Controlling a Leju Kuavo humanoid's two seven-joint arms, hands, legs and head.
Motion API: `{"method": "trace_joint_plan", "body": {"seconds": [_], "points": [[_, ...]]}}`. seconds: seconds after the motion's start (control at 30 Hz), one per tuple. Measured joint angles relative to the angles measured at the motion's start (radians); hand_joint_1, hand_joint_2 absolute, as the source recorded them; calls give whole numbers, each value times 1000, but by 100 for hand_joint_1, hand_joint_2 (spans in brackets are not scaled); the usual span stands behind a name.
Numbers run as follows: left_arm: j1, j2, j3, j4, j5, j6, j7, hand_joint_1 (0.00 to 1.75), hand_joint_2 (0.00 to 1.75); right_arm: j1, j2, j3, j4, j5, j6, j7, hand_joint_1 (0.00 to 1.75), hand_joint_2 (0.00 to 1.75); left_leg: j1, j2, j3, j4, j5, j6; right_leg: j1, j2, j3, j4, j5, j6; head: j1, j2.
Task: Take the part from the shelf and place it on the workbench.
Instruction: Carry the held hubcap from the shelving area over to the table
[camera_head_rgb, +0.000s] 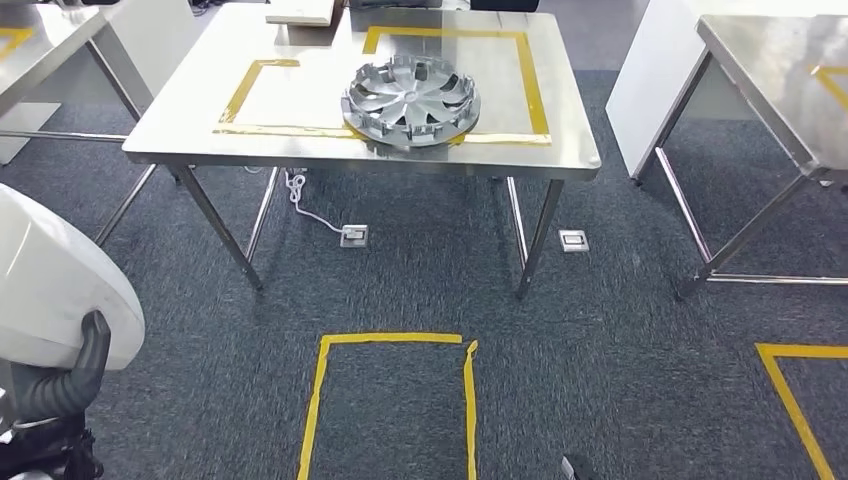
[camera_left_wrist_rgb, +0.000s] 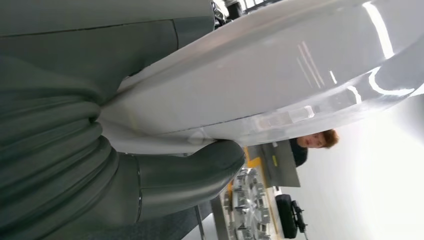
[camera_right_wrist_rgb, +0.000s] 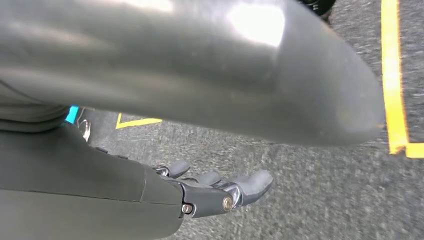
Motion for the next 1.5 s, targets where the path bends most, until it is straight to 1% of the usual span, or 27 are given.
{"method": "trace_joint_plan", "body": {"seconds": [0.07, 0.13, 0.17, 0.2, 0.23, 0.3, 0.33, 0.37, 0.47, 0.53, 0.6, 0.67, 0.7, 0.73, 0.83, 0.87, 0.97, 1.0, 1.07, 1.13, 1.2, 1.23, 1.27, 1.33, 1.37, 1.4, 1.5], "points": [[-1, 2, -1, -1, 0, 3, 1, 175, 175, -1, 1, -2, 0, 0, 0, 0, 0, 0, 6, 9, -75, 115, -16, -13, -9, -2, 26, -5, -17, 0, -5, 0], [3, 3, -1, 1, -1, 5, 4, 175, 175, 0, 2, -3, 0, 0, -1, 0, 0, 0, 19, 13, -150, 193, -78, -28, -16, -2, 48, -5, -39, 7, -7, 0], [4, 3, -2, 1, -2, 5, 6, 175, 175, 1, 2, -3, 0, 0, -1, 0, 0, 0, 26, 15, -170, 193, -99, -36, -21, -2, 61, -5, -51, 11, -7, 0], [5, 3, -2, 2, -2, 6, 6, 175, 175, 2, 3, -3, 0, 0, -1, 0, 0, 0, 33, 18, -176, 164, -96, -44, -27, -2, 76, -5, -64, 16, -7, 0], [5, 3, -2, 2, -2, 6, 7, 175, 175, 2, 4, -3, 0, 0, -1, 0, 0, 0, 39, 20, -169, 111, -65, -52, -33, -2, 93, -5, -77, 23, -7, 0], [5, 3, -3, 4, -2, 6, 7, 175, 175, 3, 4, -4, 0, 0, -1, 0, 0, 0, 51, 30, -145, -14, 47, -61, -40, -1, 119, -3, -103, 39, -13, 0], [6, 3, -4, 6, -2, 6, 8, 175, 175, 2, 4, -4, 0, 0, -2, 0, 0, 0, 52, 32, -137, -52, 87, -57, -40, -1, 126, -4, -114, 48, -17, 0], [7, 3, -4, 7, -2, 7, 8, 175, 175, 2, 2, -4, 0, 0, -3, 0, 0, 0, 52, 34, -135, -70, 110, -49, -39, -2, 132, -5, -121, 58, -20, 0], [10, 5, -5, 3, -3, 8, 8, 175, 175, -2, 2, -4, 0, 1, -3, -3, 0, 0, 51, 27, -120, -75, 101, -17, -38, -6, 136, 12, -114, 78, -15, 0], [11, 6, -5, 0, -3, 10, 7, 175, 175, -4, 3, -4, 0, 2, -1, -5, 0, 0, 51, 25, -96, -82, 88, -3, -40, -11, 79, 106, -103, 84, -10, 0], [12, 7, -5, -1, -4, 14, 7, 175, 175, -4, 3, -4, 0, 2, 1, -4, 0, 0, 46, 25, -72, -89, 70, 5, -38, -14, -17, 235, -137, 86, -6, 0], [14, 7, -5, -1, -7, 15, 8, 175, 175, 0, 4, -5, 0, 1, 2, -1, 0, 0, 40, 22, -44, -92, 47, 9, -33, -15, -87, 289, -197, 83, -4, 0], [14, 6, -5, -1, -9, 16, 9, 175, 175, 1, 4, -5, 0, 1, 2, 0, 0, 0, 37, 21, -27, -92, 35, 10, -31, -15, -102, 273, -204, 78, -2, 0], [14, 6, -5, -1, -12, 17, 9, 175, 175, 1, 5, -6, 0, 0, 1, 1, 0, 0, 34, 20, -9, -93, 21, 11, -27, -15, -104, 229, -182, 71, -1, 0], [9, 5, -6, 3, -17, 18, 9, 175, 175, 3, 6, -8, 0, 0, -4, 1, 0, 0, 27, 17, 34, -93, -20, 8, -9, -11, -79, 57, -24, 42, -1, 0], [7, 4, -6, 5, -18, 19, 10, 175, 175, 5, 6, -10, 0, 0, -6, 2, 0, 0, 25, 15, 44, -94, -33, 4, -4, -8, -70, 29, 5, 37, -2, 0], [2, 5, -7, 7, -19, 20, 10, 175, 175, 2, 8, -12, 0, 1, -8, 2, 0, 0, 24, 11, 71, -73, -38, -12, -5, -5, -34, 10, 6, 26, -2, 0], [-1, 6, -7, 8, -19, 21, 9, 175, 175, 0, 8, -14, 0, 1, -8, 1, 0, 0, 24, 13, 62, -41, -33, -16, -7, -5, -18, 6, 3, 19, -4, 0], [-5, 9, -8, 12, -19, 24, 8, 175, 175, -3, 9, -18, 0, 1, -7, 1, 0, 0, 26, 17, 0, 65, -49, -23, -10, -5, 9, 3, -11, 10, -8, 0], [-5, 10, -8, 16, -20, 25, 7, 175, 175, -2, 9, -20, 0, 2, -6, 1, 0, 0, 29, 18, -87, 170, -106, -30, -11, -5, 30, 3, -33, 7, -10, 0], [-3, 11, -8, 19, -20, 25, 7, 175, 175, 0, 10, -21, 0, 3, -6, 1, 0, 0, 31, 19, -141, 188, -147, -36, -12, -4, 59, 3, -58, 8, -10, 0], [-3, 11, -8, 21, -20, 25, 7, 175, 175, 0, 11, -21, 0, 3, -6, 1, 0, 0, 31, 20, -150, 155, -133, -37, -13, -3, 77, 3, -73, 10, -10, 0], [-3, 11, -8, 21, -20, 26, 7, 175, 175, 0, 12, -21, 0, 3, -6, 1, 0, 0, 31, 20, -151, 101, -88, -36, -15, -2, 96, 3, -87, 13, -10, 0], [-2, 11, -8, 24, -20, 27, 7, 175, 175, -1, 13, -21, 0, 3, -6, 1, 0, 0, 31, 23, -149, -11, 37, -30, -15, 1, 124, 6, -117, 23, -15, 0], [-1, 11, -8, 25, -20, 27, 8, 175, 175, -1, 13, -22, 0, 3, -6, 1, 0, 0, 31, 25, -146, -42, 81, -25, -14, 2, 132, 4, -130, 30, -17, 0], [0, 10, -8, 25, -20, 28, 8, 175, 175, -2, 13, -22, 0, 3, -6, 1, 0, 0, 30, 26, -145, -56, 99, -19, -13, 2, 139, 6, -138, 37, -19, 0], [-2, 10, -9, 22, -21, 31, 7, 175, 175, -3, 12, -22, 0, 3, -6, 1, 0, 0, 34, 24, -117, -65, 90, 2, -12, -2, 138, 41, -134, 54, -16, 0]]}}
